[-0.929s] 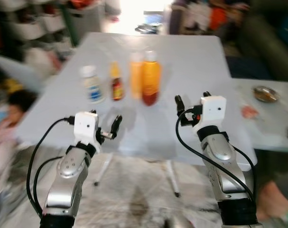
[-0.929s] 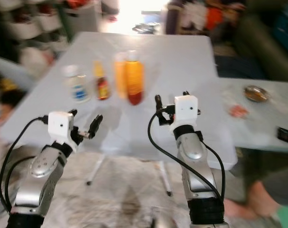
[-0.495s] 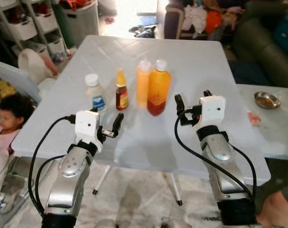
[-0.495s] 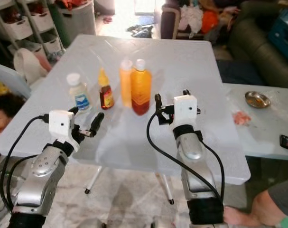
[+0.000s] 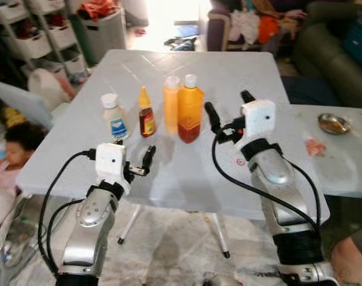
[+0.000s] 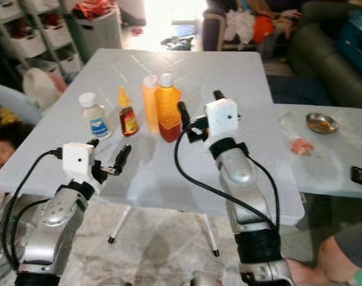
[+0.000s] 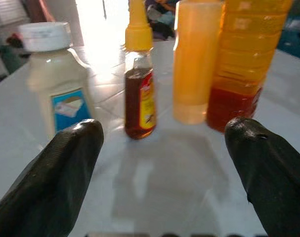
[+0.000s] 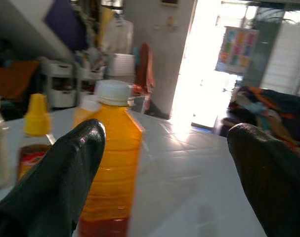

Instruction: Restocking fridge

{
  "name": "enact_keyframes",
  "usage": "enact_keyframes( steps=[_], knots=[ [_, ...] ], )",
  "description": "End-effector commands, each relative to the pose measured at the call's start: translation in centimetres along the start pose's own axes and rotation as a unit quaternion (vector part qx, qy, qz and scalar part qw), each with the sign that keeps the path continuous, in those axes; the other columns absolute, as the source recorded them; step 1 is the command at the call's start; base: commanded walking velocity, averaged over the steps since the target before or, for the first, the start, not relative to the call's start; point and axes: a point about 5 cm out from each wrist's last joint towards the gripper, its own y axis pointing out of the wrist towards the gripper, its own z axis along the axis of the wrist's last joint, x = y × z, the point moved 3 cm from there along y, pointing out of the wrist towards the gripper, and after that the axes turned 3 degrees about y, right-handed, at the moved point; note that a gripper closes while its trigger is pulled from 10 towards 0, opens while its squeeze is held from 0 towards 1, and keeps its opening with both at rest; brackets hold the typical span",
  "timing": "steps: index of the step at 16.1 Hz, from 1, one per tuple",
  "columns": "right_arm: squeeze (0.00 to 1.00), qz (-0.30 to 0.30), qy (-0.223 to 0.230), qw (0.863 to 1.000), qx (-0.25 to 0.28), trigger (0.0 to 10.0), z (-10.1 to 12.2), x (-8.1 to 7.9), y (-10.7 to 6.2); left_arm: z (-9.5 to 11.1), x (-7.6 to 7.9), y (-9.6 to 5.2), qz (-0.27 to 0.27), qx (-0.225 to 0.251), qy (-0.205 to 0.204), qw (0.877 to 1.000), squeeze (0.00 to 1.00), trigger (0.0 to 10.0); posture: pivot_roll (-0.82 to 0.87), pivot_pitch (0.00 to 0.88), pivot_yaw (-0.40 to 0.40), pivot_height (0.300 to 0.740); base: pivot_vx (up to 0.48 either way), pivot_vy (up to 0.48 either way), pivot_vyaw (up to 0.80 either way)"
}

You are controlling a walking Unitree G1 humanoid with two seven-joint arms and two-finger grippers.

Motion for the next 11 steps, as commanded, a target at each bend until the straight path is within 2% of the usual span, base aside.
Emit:
enact_keyframes(
  steps=[1, 5, 9, 11],
  knots=[
    [0.00, 0.031, -0.005, 1.000, 0.000, 10.0, -0.1, -1.1, 0.7, 0.2, -0.4, -0.2, 0.008, -0.002, 0.005, 1.000, 0.00, 10.0, 0.03, 0.000, 0.018, 0.740, 0.000, 0.000, 0.00],
    [0.00, 0.032, 0.017, 0.999, -0.007, 10.0, -0.4, -1.4, 2.0, 0.2, -0.6, -0.7, 0.008, -0.009, 0.011, 1.000, 0.00, 10.0, 0.05, 0.000, 0.026, 0.740, 0.000, 0.000, 0.00],
    [0.00, 0.008, 0.001, 1.000, 0.012, 10.0, 0.7, 0.2, 4.1, 0.4, -1.0, -1.2, 0.008, -0.015, 0.018, 1.000, 0.00, 10.0, 0.07, 0.026, 0.044, 0.740, 0.000, 0.000, 0.00],
    [0.00, -0.004, -0.004, 1.000, 0.019, 10.0, 1.1, 0.5, 4.6, 0.4, -1.0, -1.4, 0.004, -0.019, 0.023, 1.000, 0.00, 10.0, 0.08, 0.030, 0.052, 0.740, 0.000, 0.000, 0.00]
  ],
)
